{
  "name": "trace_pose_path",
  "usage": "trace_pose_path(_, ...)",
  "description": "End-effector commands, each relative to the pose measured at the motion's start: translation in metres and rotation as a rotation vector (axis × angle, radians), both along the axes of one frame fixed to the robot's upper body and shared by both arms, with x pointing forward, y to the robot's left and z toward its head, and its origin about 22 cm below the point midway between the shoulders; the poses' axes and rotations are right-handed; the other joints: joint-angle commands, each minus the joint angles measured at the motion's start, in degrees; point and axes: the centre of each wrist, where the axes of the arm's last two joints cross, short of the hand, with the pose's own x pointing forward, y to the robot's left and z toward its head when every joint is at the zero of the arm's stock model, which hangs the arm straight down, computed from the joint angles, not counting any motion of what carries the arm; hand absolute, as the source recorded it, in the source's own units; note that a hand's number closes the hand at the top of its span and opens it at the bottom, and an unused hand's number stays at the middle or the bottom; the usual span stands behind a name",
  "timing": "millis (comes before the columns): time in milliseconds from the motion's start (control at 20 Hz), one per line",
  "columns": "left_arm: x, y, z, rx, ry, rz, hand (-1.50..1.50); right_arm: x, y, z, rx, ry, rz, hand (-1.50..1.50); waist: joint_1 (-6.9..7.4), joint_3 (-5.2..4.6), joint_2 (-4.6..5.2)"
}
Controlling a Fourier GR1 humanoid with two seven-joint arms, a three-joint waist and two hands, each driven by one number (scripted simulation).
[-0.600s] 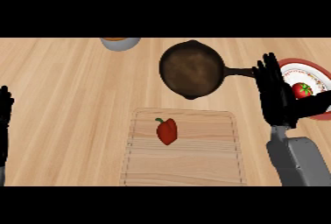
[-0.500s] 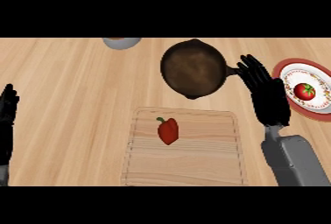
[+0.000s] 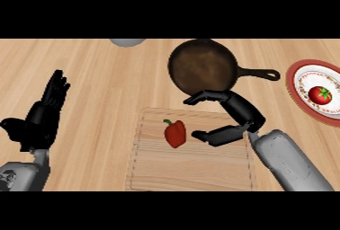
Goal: Pick the bell pepper from the cutting board and place it in the pan
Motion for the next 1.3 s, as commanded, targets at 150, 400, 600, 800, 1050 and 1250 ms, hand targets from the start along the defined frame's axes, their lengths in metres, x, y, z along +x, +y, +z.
trace_pose_path(150,0.018,-0.022,0.008,-0.071,0.041,-0.019,0.0,0.029,-0.063,0.022,-0.164,-0.305,0.043,-1.5,-0.94,-0.01,-0.6)
trace_pose_path(400,0.017,-0.016,0.012,-0.053,0.051,-0.029,0.0,0.046,-0.059,0.106,-0.437,-0.356,0.14,-1.5,-0.78,-0.14,-1.04)
trace_pose_path(600,0.015,-0.021,0.003,-0.07,0.049,-0.022,0.0,0.043,-0.042,0.148,-0.592,-0.379,0.191,-1.5,-1.32,-0.16,-1.17)
trace_pose_path(800,0.005,-0.007,0.002,-0.076,0.056,-0.028,0.0,0.052,-0.021,0.173,-0.614,-0.376,0.196,-1.5,-0.88,-0.11,-1.03)
trace_pose_path(1050,0.014,-0.012,-0.001,-0.066,0.038,-0.028,0.0,0.044,0.042,0.176,-0.615,-0.46,0.186,-1.5,-1.02,-0.11,-0.92)
trace_pose_path(1250,0.028,-0.011,0.005,-0.073,0.052,-0.032,0.0,0.032,0.053,0.167,-0.605,-0.383,0.268,-1.5,-1.56,-0.1,-0.96)
